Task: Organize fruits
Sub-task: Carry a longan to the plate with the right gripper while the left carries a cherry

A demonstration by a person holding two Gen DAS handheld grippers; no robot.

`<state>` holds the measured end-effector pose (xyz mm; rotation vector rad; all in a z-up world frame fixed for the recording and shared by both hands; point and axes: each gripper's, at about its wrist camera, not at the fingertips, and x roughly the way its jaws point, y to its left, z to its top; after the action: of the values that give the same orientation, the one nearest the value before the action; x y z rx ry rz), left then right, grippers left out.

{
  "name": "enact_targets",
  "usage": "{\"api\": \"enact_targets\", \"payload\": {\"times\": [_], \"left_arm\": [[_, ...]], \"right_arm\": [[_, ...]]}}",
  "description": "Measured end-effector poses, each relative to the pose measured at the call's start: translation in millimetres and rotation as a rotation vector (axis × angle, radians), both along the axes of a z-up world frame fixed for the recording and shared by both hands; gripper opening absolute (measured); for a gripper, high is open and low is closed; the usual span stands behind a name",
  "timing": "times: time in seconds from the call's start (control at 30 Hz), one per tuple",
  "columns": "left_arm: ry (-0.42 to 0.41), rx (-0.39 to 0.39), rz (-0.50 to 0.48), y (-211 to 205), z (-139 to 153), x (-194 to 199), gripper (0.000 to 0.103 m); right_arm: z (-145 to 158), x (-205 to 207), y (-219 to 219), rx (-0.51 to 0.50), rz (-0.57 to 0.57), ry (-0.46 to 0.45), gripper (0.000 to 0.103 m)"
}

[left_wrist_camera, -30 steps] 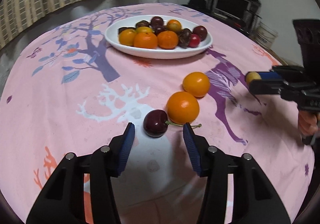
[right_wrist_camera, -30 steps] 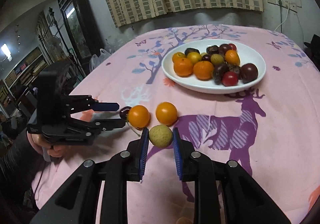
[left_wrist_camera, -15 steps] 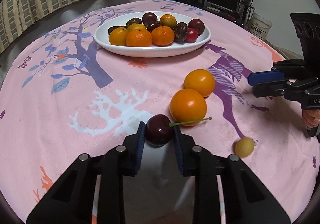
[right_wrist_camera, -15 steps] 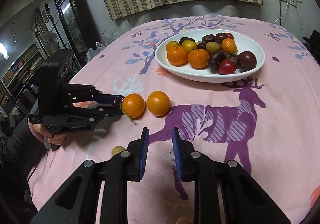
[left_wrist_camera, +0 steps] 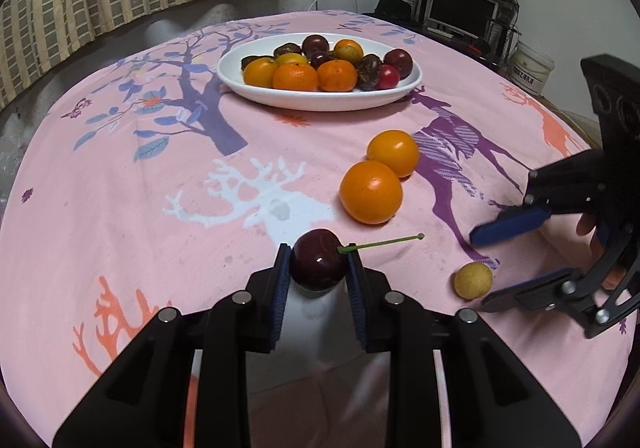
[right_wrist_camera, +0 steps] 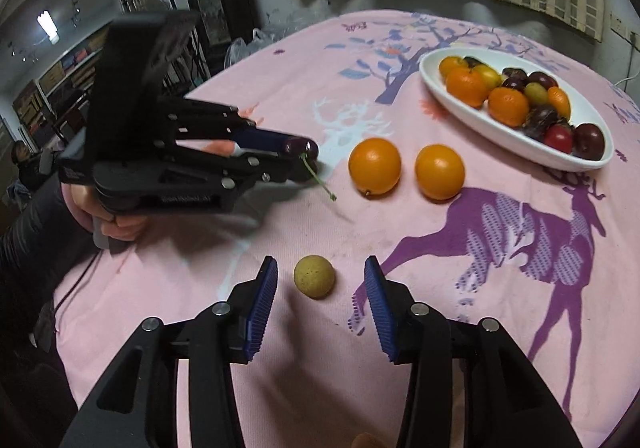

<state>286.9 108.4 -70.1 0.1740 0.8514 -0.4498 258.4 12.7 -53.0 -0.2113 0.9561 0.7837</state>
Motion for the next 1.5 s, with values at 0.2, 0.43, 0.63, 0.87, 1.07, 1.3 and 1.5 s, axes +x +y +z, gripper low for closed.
{"api": "enact_targets", "payload": {"times": [0.2, 0.43, 0.63, 0.87, 1.07, 1.3, 1.5], "left_arm": [[0.007, 0.021, 0.059, 4, -1, -5, 0.027], [-0.057, 0.12, 0.161, -7, 25, -14, 0.027], [-0.159, 0.137, 0.247, -42, 71, 20, 0.027], [-0.149, 0.066, 0.322, -95, 90, 124, 0.027], [-0.1, 0.098, 0.342, -117, 68, 181, 0.027], [-0.129, 0.043, 0.445, -78, 89, 165, 0.099], [-0.108, 0.06, 0.538, -18, 88, 88, 0.099]], "right_arm": [[-1, -8, 3, -0.044, -0.013, -0.056, 0.022], [36, 11, -40, 0.06, -0.205, -0.138, 0.022], [67, 76, -91, 0.144, -0.452, -0.261, 0.022], [55, 171, -121, 0.213, -0.574, -0.233, 0.022], [31, 209, -110, 0.173, -0.518, -0.225, 0.023], [48, 179, -108, 0.16, -0.502, -0.264, 0.087], [48, 124, -64, 0.101, -0.321, -0.202, 0.086]]}}
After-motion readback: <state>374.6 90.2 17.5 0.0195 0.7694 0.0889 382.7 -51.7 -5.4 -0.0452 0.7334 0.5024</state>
